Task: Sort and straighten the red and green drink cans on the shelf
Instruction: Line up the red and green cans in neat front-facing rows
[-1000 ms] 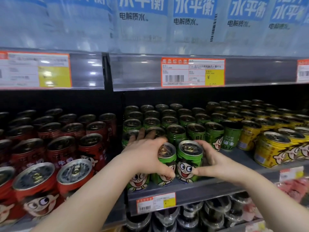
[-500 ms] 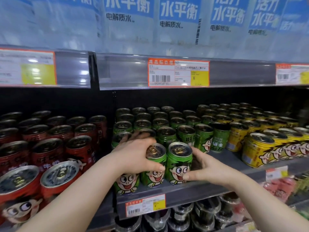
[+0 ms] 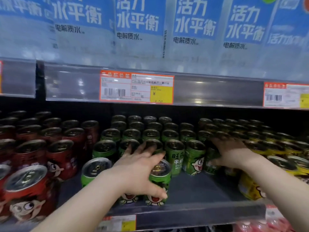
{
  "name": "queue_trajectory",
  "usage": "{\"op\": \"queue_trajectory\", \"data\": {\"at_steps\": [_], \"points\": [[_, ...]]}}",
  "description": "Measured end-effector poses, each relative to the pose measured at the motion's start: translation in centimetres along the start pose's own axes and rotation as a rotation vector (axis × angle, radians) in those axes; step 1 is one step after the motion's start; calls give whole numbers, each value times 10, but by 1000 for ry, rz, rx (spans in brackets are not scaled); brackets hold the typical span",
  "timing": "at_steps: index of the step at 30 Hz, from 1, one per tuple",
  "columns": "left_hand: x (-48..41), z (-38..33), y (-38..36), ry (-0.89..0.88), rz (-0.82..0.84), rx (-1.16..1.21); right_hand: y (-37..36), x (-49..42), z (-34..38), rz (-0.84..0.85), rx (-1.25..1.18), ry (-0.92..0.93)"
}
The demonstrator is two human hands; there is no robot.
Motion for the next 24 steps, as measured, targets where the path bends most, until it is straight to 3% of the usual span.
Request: {"op": "queue_trajectory", "data": {"at_steps": [6, 13, 19, 24], "points": [[1, 0, 0, 28, 16, -8, 9, 6, 1, -65, -2, 47], [2, -2, 3, 36, 6, -9, 12, 47, 17, 81, -33, 201], [2, -3, 3, 37, -2, -24, -1, 63, 70, 40, -620, 541], [2, -2, 3, 34, -19, -30, -47, 54, 76, 69, -913, 471]]}}
Point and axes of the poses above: each hand's wrist, its own x-axis away from the middle knuckle, its own y-axis out of the back of the hand, z = x × y, the point moved 10 cm from there along -x, towards the middle knuckle, and after that the axes turned 12 degrees about z, right-handed, at the moved point
